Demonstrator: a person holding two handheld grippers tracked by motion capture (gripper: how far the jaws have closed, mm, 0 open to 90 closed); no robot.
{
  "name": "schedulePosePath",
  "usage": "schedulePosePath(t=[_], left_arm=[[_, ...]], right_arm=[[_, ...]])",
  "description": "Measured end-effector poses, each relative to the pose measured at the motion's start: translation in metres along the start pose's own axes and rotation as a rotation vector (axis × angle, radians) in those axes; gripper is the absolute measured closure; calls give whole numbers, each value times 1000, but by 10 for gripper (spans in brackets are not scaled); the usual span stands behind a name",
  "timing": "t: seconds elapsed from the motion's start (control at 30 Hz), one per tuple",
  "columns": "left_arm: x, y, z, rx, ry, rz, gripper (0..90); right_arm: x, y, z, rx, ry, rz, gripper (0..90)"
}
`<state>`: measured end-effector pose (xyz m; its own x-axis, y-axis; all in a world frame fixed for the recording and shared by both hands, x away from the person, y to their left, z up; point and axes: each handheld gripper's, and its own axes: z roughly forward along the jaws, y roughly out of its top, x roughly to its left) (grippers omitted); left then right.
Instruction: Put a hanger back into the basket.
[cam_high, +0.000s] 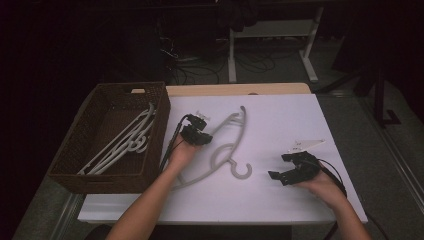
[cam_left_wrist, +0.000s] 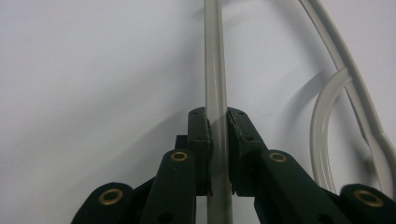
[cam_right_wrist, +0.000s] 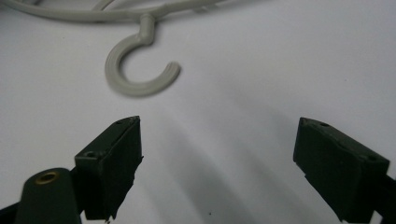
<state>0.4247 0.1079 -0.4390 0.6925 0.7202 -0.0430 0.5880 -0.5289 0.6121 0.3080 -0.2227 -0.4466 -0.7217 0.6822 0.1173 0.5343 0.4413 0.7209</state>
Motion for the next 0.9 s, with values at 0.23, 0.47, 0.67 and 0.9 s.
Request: schedulePosePath(t=[0.23,0.47,0.67,0.9], left_arm=[[-47,12,19,10,-98,110,809],[-74,18,28,3,-149,155,803],[-62,11,2,-50,-181,138,623],[-43,-15,-45,-125,-277,159,448]], right_arm=[[0,0,-1,-3,1,2,151],[0,0,-2,-11,-1,6,151],[-1,4,-3,-18,-7,8,153],[-6,25,1,-14,-58,22,256]])
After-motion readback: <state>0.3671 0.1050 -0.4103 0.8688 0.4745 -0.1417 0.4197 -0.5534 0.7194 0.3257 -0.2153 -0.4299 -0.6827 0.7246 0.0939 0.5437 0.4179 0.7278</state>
